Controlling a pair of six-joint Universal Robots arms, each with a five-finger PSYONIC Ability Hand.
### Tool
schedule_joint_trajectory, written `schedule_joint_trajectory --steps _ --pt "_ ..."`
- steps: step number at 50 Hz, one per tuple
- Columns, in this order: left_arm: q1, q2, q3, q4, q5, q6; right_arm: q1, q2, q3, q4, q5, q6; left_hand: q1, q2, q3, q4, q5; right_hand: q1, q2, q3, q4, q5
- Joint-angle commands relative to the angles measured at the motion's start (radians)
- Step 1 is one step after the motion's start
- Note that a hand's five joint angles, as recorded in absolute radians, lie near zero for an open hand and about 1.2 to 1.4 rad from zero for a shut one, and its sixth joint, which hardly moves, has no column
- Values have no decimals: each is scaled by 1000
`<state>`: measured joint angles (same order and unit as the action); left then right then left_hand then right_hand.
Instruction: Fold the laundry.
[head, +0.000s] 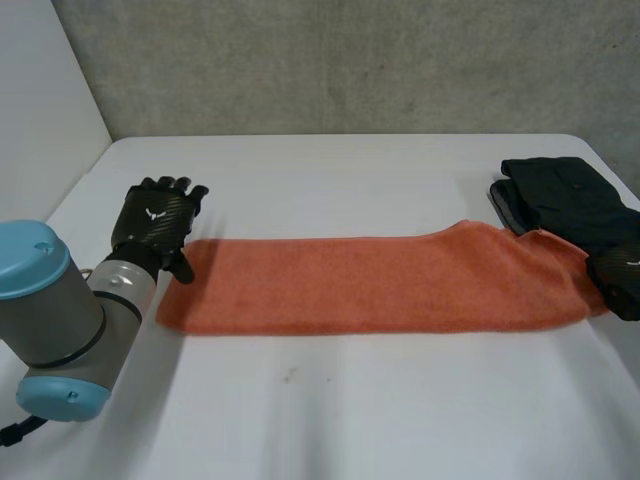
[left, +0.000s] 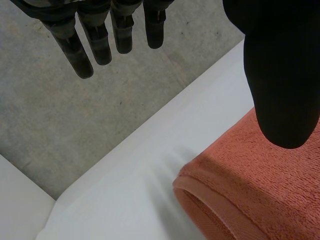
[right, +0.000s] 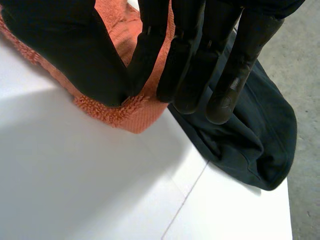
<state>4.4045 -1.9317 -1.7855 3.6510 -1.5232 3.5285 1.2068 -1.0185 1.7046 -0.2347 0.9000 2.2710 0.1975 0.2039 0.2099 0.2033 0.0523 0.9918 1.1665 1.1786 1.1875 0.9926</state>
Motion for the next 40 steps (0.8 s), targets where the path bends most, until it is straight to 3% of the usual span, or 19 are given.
schedule_joint_trajectory --steps 1,3,7,12,21,40 --pt "1 3 0 0 -2 0 -7 -23 18 8 -3 4 -23 -29 -35 -29 -52 404 230 218 209 229" --pt "1 5 -2 0 -2 0 -9 -49 30 15 -7 1 -23 -29 -35 -29 -52 404 230 218 209 229" --pt "0 8 -9 0 0 0 -7 -69 50 23 -38 2 -23 -29 -35 -29 -52 -128 -303 -315 -324 -303" --pt "0 10 -11 0 0 0 -6 -69 53 26 -56 5 -23 -29 -35 -29 -52 -328 -503 -515 -524 -504" --pt "1 8 -11 5 0 0 -3 -60 44 23 -62 7 -23 -29 -35 -29 -52 -375 -550 -562 -571 -551" --pt "3 3 -11 6 2 0 37 24 -34 15 -55 5 -23 -29 -35 -29 -52 -235 -409 -421 -430 -410"
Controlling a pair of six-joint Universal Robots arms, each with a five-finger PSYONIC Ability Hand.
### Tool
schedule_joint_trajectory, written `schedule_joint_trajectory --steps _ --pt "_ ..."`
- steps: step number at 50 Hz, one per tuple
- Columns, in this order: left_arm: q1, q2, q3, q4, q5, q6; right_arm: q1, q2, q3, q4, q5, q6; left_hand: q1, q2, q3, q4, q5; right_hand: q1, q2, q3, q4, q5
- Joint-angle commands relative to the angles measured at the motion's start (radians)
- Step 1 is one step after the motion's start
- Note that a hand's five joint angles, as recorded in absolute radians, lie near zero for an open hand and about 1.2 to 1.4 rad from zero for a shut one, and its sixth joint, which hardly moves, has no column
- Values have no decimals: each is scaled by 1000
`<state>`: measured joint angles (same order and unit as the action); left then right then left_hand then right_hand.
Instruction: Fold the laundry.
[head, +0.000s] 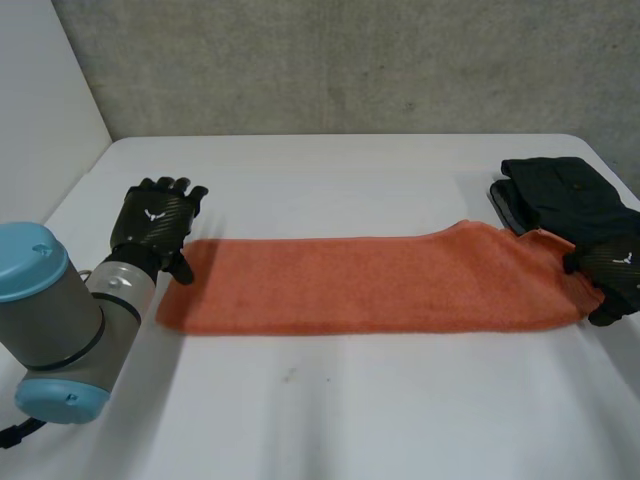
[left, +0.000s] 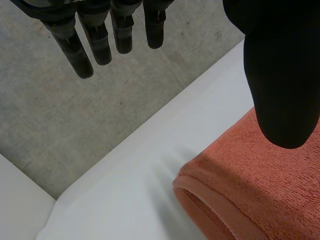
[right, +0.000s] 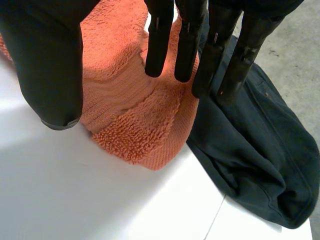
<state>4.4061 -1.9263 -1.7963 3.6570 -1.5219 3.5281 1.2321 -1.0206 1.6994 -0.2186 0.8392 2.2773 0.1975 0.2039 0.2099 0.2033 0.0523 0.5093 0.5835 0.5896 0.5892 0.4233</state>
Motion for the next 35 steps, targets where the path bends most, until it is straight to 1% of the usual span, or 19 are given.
schedule_joint_trajectory --steps 1,2,5,9,11,18,24,28,29,33,35 --pt "1 -3 2 0 0 0 15 28 -30 -1 8 1 -23 -29 -35 -29 -52 280 206 200 200 191" --pt "1 -3 2 0 0 0 21 34 -40 -1 9 1 -23 -29 -35 -29 -52 362 287 281 282 273" --pt "1 -3 2 1 0 0 26 46 -53 -1 12 1 -23 -29 -35 -29 -52 430 356 349 350 341" --pt "-1 -3 0 0 0 0 27 74 -72 -1 18 -2 -23 -29 -35 -29 -52 658 584 578 579 570" --pt "1 -5 0 0 0 0 27 89 -87 5 28 -1 -23 -29 -35 -29 -52 886 812 806 806 797" --pt "1 -3 0 2 0 0 23 70 -90 21 80 -1 -23 -29 -35 -29 -52 887 813 807 807 798" --pt "3 4 -2 0 0 0 9 -36 -70 68 116 -5 -23 -29 -35 -29 -52 887 813 807 807 798" --pt "1 6 -3 0 -1 0 -81 -67 -69 104 120 -2 -23 -29 -35 -29 -52 887 813 807 807 798" --pt "1 7 -3 0 -1 0 -123 -69 -67 116 120 -5 -23 -29 -35 -29 -52 887 813 807 807 798" --pt "-1 15 -5 0 -3 0 -203 -73 -70 130 120 -13 -23 -29 -35 -29 -52 887 813 807 807 798" --pt "1 20 -6 0 -3 0 -221 -75 -73 130 123 -15 -23 -29 -35 -29 -52 887 813 807 807 798"
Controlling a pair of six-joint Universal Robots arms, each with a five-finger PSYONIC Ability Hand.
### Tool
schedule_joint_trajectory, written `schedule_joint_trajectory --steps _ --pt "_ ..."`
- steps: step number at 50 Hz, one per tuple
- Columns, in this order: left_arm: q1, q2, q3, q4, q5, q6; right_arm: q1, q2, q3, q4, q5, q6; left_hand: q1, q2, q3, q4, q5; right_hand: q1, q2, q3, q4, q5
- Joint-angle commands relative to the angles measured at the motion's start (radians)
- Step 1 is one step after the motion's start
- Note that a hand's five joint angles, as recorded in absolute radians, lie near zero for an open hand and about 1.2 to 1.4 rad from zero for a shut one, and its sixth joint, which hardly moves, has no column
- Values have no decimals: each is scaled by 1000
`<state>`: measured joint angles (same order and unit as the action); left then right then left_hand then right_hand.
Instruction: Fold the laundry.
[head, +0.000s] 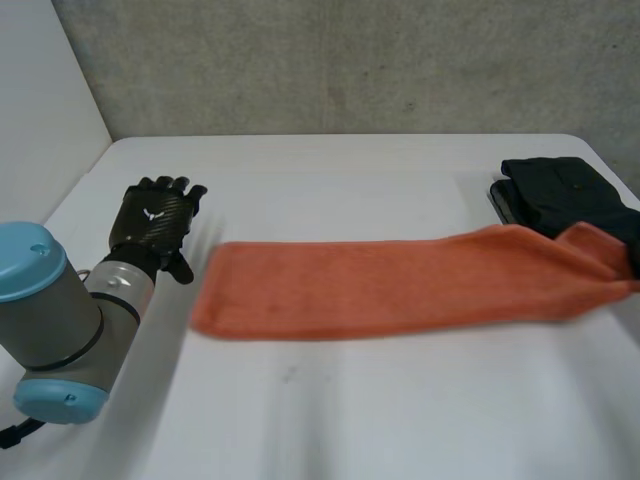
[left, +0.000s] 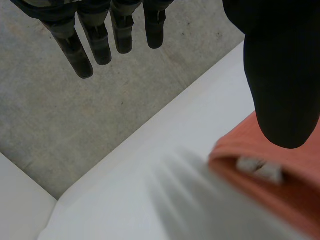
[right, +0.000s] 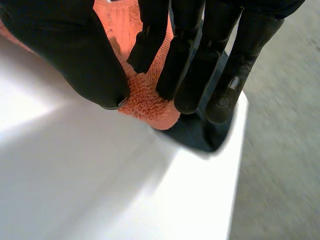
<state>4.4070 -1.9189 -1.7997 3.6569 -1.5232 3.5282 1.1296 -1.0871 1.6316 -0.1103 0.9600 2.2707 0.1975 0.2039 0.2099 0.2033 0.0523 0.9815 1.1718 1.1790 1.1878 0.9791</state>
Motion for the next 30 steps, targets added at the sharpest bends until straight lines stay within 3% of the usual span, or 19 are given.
schedule_joint_trajectory --steps 1,9,14,20,25,30 --pt "0 15 -3 0 -2 0 -126 -8 -9 21 5 -7 -23 -29 -35 -29 -52 415 224 217 208 243" --pt "0 24 -6 2 -3 0 -93 -138 -44 23 46 85 -23 -29 -35 -29 -52 415 224 217 208 243" --pt "6 32 -4 2 -3 0 178 -217 -128 21 68 185 -23 -29 -35 -29 -52 415 224 217 208 243" --pt "14 55 -3 3 -6 0 459 -205 -231 17 95 214 -23 -29 -35 -29 -52 415 224 217 208 243" --pt "29 75 -3 3 -8 -2 815 -78 -352 12 141 204 -23 -29 -35 -29 -52 415 224 217 208 243" --pt "38 84 -3 3 -8 -18 1027 48 -438 17 141 204 -23 -29 -35 -29 -52 415 224 217 208 243"
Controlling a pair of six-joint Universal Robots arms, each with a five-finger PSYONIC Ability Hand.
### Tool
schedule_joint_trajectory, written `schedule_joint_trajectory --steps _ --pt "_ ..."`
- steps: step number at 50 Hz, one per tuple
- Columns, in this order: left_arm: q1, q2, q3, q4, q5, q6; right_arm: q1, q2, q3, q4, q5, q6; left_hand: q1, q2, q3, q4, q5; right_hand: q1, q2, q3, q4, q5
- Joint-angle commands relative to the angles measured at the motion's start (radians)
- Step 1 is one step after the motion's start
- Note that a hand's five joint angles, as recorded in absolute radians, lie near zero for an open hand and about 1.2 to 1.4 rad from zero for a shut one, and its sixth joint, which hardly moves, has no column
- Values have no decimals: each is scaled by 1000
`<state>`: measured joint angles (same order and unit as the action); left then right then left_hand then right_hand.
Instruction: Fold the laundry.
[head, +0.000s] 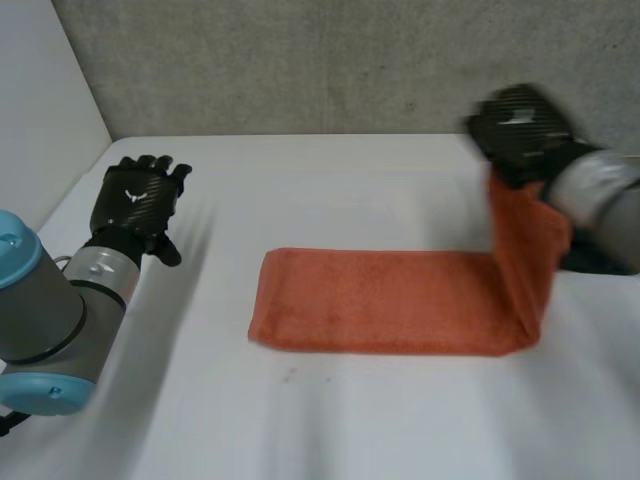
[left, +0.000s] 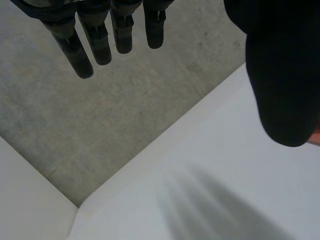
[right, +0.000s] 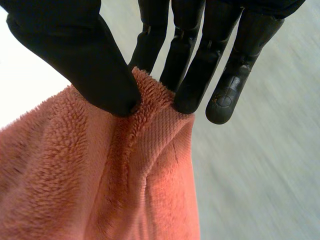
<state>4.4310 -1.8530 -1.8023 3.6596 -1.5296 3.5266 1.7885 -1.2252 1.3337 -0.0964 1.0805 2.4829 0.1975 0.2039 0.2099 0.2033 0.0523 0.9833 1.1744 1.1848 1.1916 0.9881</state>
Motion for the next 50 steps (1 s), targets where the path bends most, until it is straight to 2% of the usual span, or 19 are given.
schedule_joint_trajectory --steps 1,3,9,13,14,15,18,22,25,33,36,39,43,45,50 --pt "16 18 0 0 -1 -20 393 208 -148 1 21 -10 -23 -29 -35 -29 -52 413 222 211 205 234" --pt "18 18 -2 0 -1 -28 458 275 -171 4 22 -15 -23 -29 -35 -29 -52 413 222 211 205 234" --pt "18 18 -3 0 -1 -31 555 384 -192 4 25 -21 -23 -29 -35 -29 -52 413 222 211 205 234" --pt "16 17 -3 0 3 -31 565 417 -191 10 32 -21 -23 -29 -35 -29 -52 405 214 204 197 226" --pt "14 17 -3 0 3 -32 559 414 -186 10 50 -19 -23 -29 -35 -29 -52 -109 -300 -311 -318 -289" --pt "13 15 -2 0 5 -32 554 411 -185 9 65 -18 -23 -29 -35 -29 -52 -359 -550 -560 -567 -538" --pt "5 14 11 0 5 -35 543 374 -177 12 152 -6 -23 -29 -35 -29 -52 -809 -1000 -1010 -1017 -988" --pt "-10 15 38 1 8 -61 523 279 -143 17 263 36 -23 -29 -35 -29 -52 -809 -1000 -1010 -1017 -988" --pt "-42 14 63 -1 9 -93 433 210 -73 30 303 120 -23 -29 -35 -29 -52 -809 -1000 -1010 -1017 -988" --pt "-165 -49 124 -38 124 -175 261 109 158 125 280 251 -23 -29 -35 -29 -52 -809 -1000 -1010 -1017 -988" --pt "-228 -144 182 -102 134 -169 192 104 264 109 251 248 -23 -29 -35 -29 -52 -809 -1000 -1010 -1017 -988" --pt "-257 -235 253 -205 129 -156 146 102 343 57 228 245 -23 -29 -35 -29 -52 -761 -952 -962 -969 -940" --pt "-262 -317 322 -325 83 -117 115 104 421 -34 225 238 -22 -29 -35 -28 -52 -555 -746 -757 -763 -735" --pt "-262 -337 342 -361 19 -77 103 104 453 -80 223 231 -22 -29 -35 -28 -52 -473 -664 -674 -681 -652" --pt "-252 -339 344 -346 -113 3 89 104 476 -109 223 226 -23 -29 -35 -29 -52 -435 -626 -636 -643 -614"
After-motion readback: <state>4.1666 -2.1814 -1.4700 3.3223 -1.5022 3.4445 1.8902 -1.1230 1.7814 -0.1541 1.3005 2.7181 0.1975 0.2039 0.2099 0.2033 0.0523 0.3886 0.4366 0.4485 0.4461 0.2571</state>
